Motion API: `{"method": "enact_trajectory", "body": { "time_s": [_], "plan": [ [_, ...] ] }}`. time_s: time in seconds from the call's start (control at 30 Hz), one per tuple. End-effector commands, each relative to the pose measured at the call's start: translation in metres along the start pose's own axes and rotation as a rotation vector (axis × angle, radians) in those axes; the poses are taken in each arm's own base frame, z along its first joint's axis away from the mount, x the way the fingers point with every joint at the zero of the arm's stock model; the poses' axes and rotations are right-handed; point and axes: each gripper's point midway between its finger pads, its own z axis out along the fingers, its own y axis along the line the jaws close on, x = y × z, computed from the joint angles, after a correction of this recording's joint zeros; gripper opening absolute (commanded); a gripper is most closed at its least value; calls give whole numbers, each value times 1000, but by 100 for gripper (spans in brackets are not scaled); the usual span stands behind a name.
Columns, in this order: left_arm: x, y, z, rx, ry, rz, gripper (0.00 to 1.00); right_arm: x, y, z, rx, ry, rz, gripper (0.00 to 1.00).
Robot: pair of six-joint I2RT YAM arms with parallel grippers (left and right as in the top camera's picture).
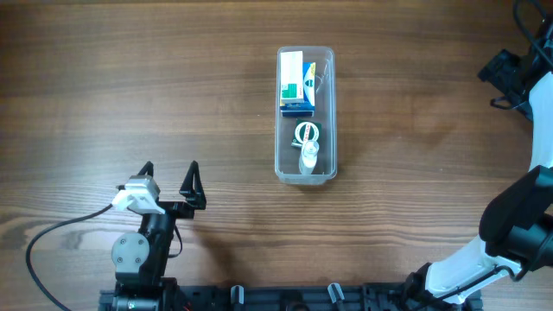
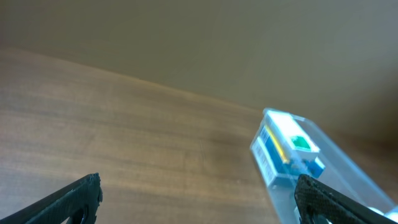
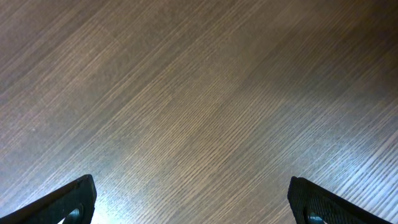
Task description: Pack container
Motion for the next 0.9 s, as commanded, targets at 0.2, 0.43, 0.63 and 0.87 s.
{"method": "enact_trajectory", "body": {
  "time_s": [0.2,0.43,0.63,0.87],
  "plan": [
    [3,9,-3,-21,-6,72,100,3,0,6,15,8,3,100],
    [-1,21,-4,-70,-21,68,100,3,0,6,15,8,3,100],
    [-1,21,-4,-71,-21,68,100,3,0,6,15,8,3,100],
    [-1,21,-4,-71,-21,68,100,3,0,6,15,8,3,100]
  ]
}}
